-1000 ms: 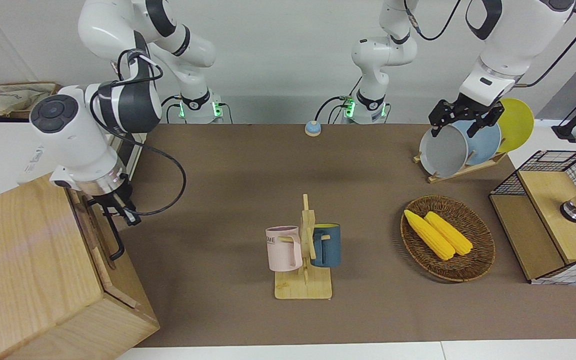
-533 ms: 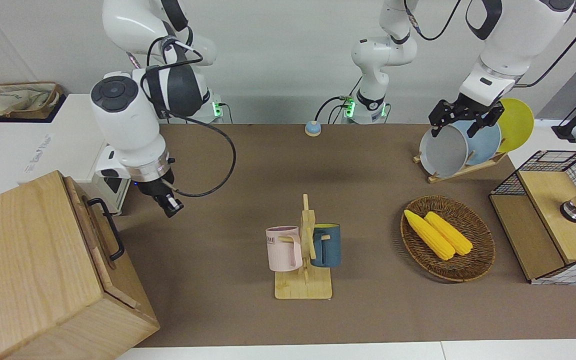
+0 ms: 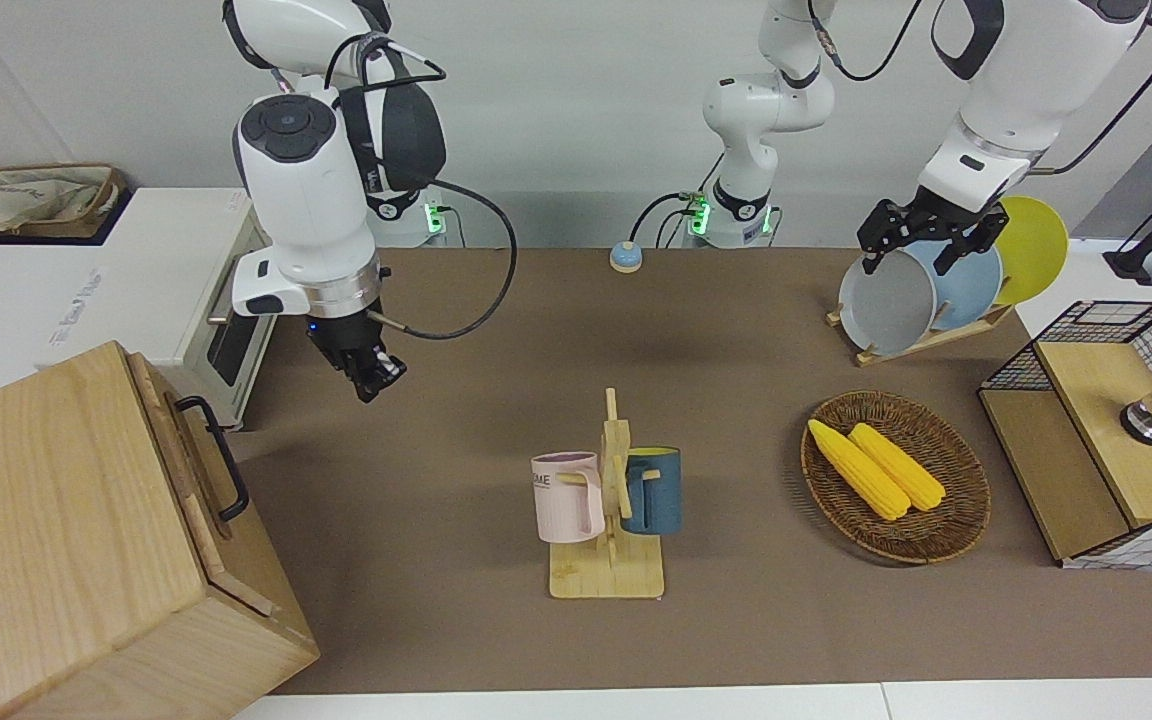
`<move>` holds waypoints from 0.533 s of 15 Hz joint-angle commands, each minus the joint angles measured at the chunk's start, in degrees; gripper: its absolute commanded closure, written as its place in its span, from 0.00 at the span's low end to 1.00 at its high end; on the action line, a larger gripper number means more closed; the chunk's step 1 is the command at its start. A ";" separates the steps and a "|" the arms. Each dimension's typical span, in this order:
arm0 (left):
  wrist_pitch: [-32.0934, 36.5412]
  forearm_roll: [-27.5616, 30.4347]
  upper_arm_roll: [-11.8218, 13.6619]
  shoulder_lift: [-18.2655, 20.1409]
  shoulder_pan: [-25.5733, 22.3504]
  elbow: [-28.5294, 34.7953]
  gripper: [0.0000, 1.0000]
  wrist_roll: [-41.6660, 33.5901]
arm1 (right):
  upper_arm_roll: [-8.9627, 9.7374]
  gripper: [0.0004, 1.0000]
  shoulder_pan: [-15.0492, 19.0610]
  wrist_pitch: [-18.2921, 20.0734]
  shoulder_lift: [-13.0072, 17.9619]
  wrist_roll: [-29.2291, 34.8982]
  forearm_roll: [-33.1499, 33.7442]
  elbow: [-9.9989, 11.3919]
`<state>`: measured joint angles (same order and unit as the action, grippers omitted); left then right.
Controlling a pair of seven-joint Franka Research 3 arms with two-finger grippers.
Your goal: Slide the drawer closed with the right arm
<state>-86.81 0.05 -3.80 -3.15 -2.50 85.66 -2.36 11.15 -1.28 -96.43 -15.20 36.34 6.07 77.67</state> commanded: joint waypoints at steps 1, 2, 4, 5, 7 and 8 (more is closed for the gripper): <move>1.03 -1.02 0.02 0.25 0.39 -0.58 0.01 0.60 | -2.54 1.00 0.75 -0.61 8.16 -10.92 -3.78 8.89; 1.03 -1.02 0.02 0.25 0.39 -0.58 0.01 0.60 | -2.89 1.00 0.93 -0.61 9.65 -13.11 -4.48 10.20; 1.03 -1.02 0.02 0.25 0.39 -0.58 0.01 0.60 | -3.77 1.00 1.72 -0.52 12.12 -16.90 -5.10 12.58; 1.03 -1.02 0.02 0.25 0.39 -0.58 0.01 0.60 | -3.86 1.00 2.07 -0.26 13.08 -18.66 -5.10 13.29; 1.03 -1.02 0.02 0.25 0.39 -0.58 0.01 0.60 | -3.95 1.00 2.69 1.32 13.71 -21.12 -5.02 13.38; 1.03 -1.02 0.02 0.25 0.39 -0.58 0.01 0.60 | -3.95 1.00 2.95 1.76 13.80 -22.09 -5.02 13.12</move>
<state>-86.81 0.05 -3.80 -3.15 -2.50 85.66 -2.36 6.92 -0.03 -95.30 -4.22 19.00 2.85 87.76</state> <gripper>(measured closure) 0.004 0.991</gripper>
